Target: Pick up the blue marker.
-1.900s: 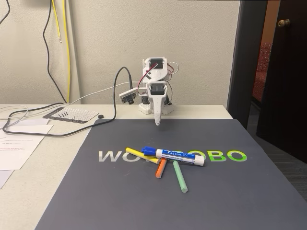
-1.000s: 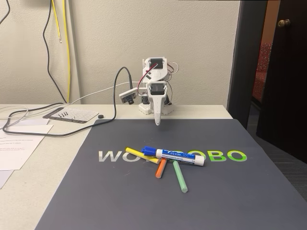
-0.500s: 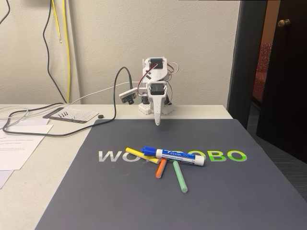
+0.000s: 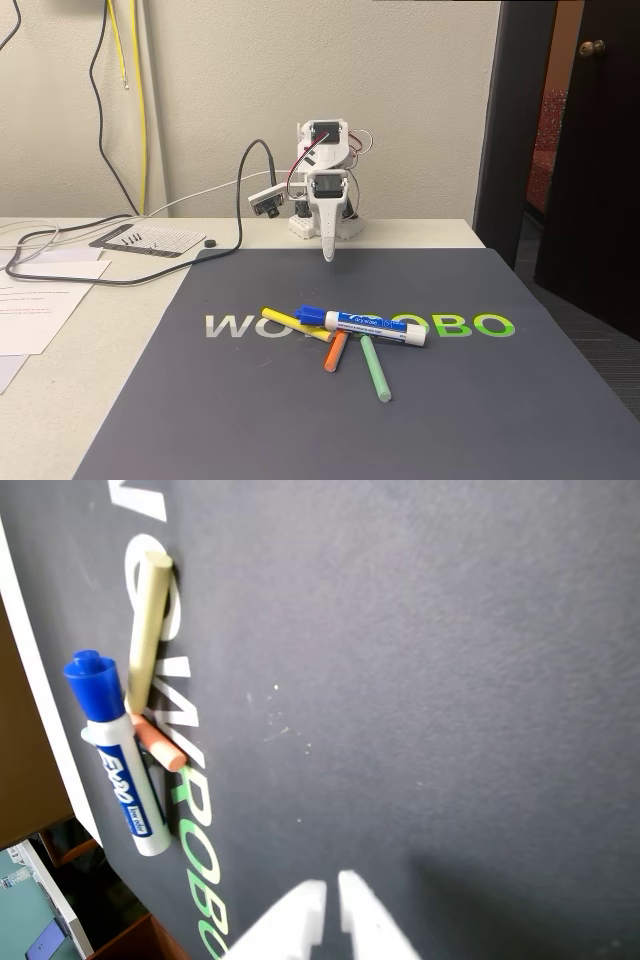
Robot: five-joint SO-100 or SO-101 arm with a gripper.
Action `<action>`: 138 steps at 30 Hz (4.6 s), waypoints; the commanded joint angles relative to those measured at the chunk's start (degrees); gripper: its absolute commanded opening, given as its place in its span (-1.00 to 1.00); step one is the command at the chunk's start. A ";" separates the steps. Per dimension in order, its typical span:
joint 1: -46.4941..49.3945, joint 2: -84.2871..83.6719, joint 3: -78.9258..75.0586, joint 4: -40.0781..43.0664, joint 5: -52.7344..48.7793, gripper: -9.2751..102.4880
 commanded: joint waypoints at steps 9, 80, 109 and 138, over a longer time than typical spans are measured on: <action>0.09 3.25 -0.35 -0.79 0.62 -0.83; -5.19 -98.61 -105.29 22.32 2.02 -0.65; -5.63 -118.30 -108.28 13.01 1.05 -0.38; -3.60 -126.12 -108.28 5.19 -0.88 -0.31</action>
